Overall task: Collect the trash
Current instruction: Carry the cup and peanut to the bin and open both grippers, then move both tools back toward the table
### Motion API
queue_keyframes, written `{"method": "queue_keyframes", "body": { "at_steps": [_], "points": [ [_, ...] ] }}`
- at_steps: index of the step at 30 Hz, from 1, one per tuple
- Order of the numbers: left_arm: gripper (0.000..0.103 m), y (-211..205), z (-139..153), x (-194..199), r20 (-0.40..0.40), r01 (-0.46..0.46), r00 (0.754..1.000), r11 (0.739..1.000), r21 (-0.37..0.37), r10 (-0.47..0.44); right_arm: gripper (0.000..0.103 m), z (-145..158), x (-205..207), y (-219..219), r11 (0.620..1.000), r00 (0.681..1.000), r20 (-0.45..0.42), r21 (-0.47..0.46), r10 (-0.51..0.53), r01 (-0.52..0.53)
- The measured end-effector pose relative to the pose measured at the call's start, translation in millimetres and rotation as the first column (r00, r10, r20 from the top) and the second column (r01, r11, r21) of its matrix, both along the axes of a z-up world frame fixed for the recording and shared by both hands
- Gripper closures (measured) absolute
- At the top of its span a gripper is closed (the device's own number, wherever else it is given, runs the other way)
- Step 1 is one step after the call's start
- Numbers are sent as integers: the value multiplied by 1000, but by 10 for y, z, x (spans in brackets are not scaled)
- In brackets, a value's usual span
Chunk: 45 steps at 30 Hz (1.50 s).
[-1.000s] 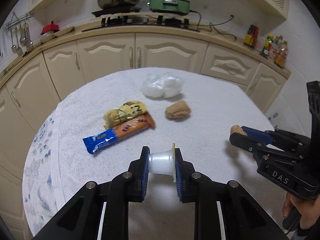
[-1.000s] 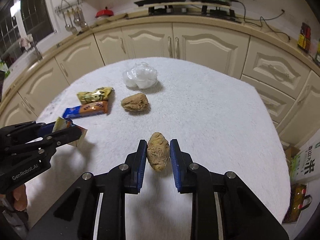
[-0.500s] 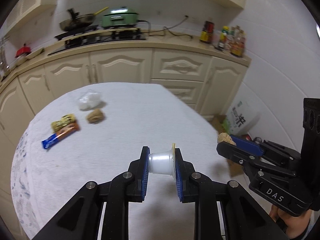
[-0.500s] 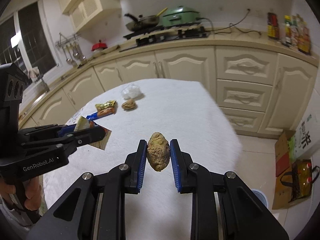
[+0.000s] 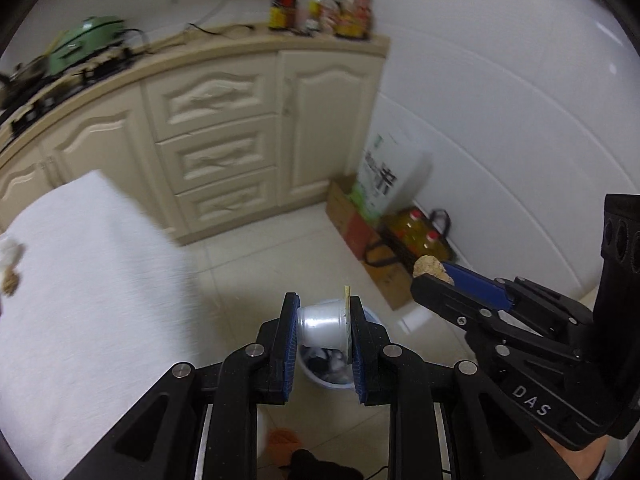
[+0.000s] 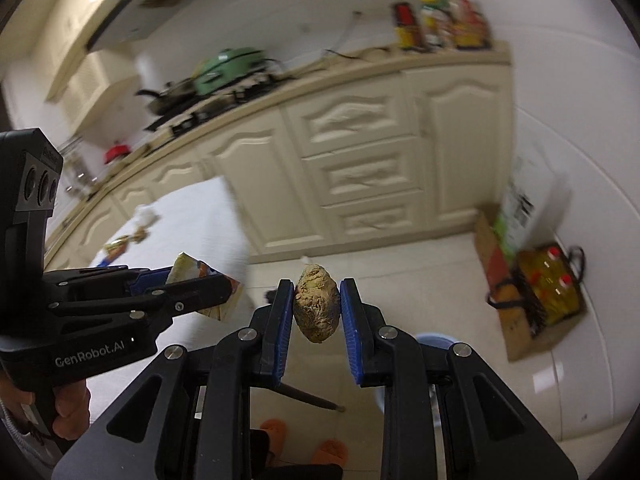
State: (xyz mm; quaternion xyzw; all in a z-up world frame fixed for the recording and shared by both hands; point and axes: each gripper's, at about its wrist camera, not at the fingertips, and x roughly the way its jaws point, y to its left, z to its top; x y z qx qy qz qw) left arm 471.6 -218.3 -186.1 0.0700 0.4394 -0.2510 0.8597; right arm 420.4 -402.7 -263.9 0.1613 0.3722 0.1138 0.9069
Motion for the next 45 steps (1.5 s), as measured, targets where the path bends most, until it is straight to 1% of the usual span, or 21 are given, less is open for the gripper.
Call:
{"method": "queue_keyframes", "body": {
  "at_steps": [5, 7, 9, 10, 11, 12, 13, 15, 17, 19, 21, 22, 23, 24, 25, 26, 27, 31, 35, 42, 45],
  "points": [
    [84, -479, -266, 371, -52, 40, 998, 998, 48, -38, 76, -439, 140, -408, 996, 994, -65, 23, -87, 89],
    [84, -674, -384, 558, -77, 51, 996, 997, 64, -46, 76, -607, 205, -518, 993, 991, -92, 54, -101, 106],
    [84, -806, -486, 714, -97, 60, 994, 995, 75, -53, 75, -716, 241, -583, 991, 988, -109, 55, -113, 120],
    [84, -884, -555, 813, -107, 65, 993, 994, 84, -55, 72, -783, 264, -626, 990, 986, -120, 58, -119, 127],
    [84, -963, -615, 872, -114, 70, 992, 994, 90, -59, 65, -826, 271, -661, 989, 984, -128, 60, -124, 133],
    [84, -1031, -665, 928, -121, 73, 991, 993, 95, -62, 61, -862, 281, -691, 989, 982, -134, 58, -131, 139],
    [84, -1109, -726, 1000, -130, 75, 990, 992, 99, -62, 58, -906, 281, -737, 987, 978, -144, 39, -151, 158],
    [84, -1240, -818, 1096, -144, 80, 987, 992, 102, -65, 56, -974, 260, -830, 983, 973, -154, 35, -171, 178],
    [84, -1343, -913, 1193, -154, 85, 986, 991, 105, -68, 45, -1019, 243, -897, 979, 968, -163, 28, -193, 200],
    [83, -1436, -1000, 1279, -161, 90, 984, 990, 108, -71, 42, -1050, 207, -968, 976, 962, -169, 15, -212, 218],
    [80, -1476, -1045, 1316, -154, 94, 985, 990, 110, -76, 42, -1065, 181, -1021, 973, 959, -176, 15, -224, 230],
    [73, -1503, -1065, 1327, -151, 100, 985, 989, 110, -83, 42, -1061, 164, -1041, 972, 957, -176, 11, -231, 237],
    [58, -1504, -1064, 1320, -150, 106, 985, 988, 110, -89, 42, -1052, 147, -1054, 970, 955, -175, 8, -238, 243],
    [52, -1506, -1063, 1312, -139, 101, 987, 988, 118, -84, 42, -1041, 130, -1070, 969, 954, -175, 9, -242, 248],
    [41, -1482, -1051, 1301, -112, 88, 991, 988, 127, -74, 41, -1032, 106, -1098, 967, 952, -174, 12, -250, 256],
    [32, -1474, -1027, 1293, -95, 84, 993, 989, 125, -72, 39, -1014, 91, -1122, 964, 951, -173, 16, -257, 264],
    [30, -1449, -1014, 1256, -86, 81, 994, 989, 119, -71, 39, -995, 58, -1138, 962, 949, -170, 17, -264, 271],
    [29, -1311, -906, 1142, -60, 58, 997, 992, 111, -51, 38, -867, -59, -1135, 960, 948, -161, 16, -275, 281],
    [29, -1013, -709, 907, -30, 39, 999, 995, 89, -37, 38, -649, -143, -1024, 963, 955, -132, 5, -265, 268],
    [26, -75, -74, 295, 87, -22, 996, 999, 42, 19, 32, -88, -256, -550, 978, 977, -38, -4, -209, 209],
    [24, 459, 162, 69, 153, -65, 986, 998, 27, 60, 23, 203, -247, -162, 989, 989, 9, -14, -148, 149]
  ]
}}
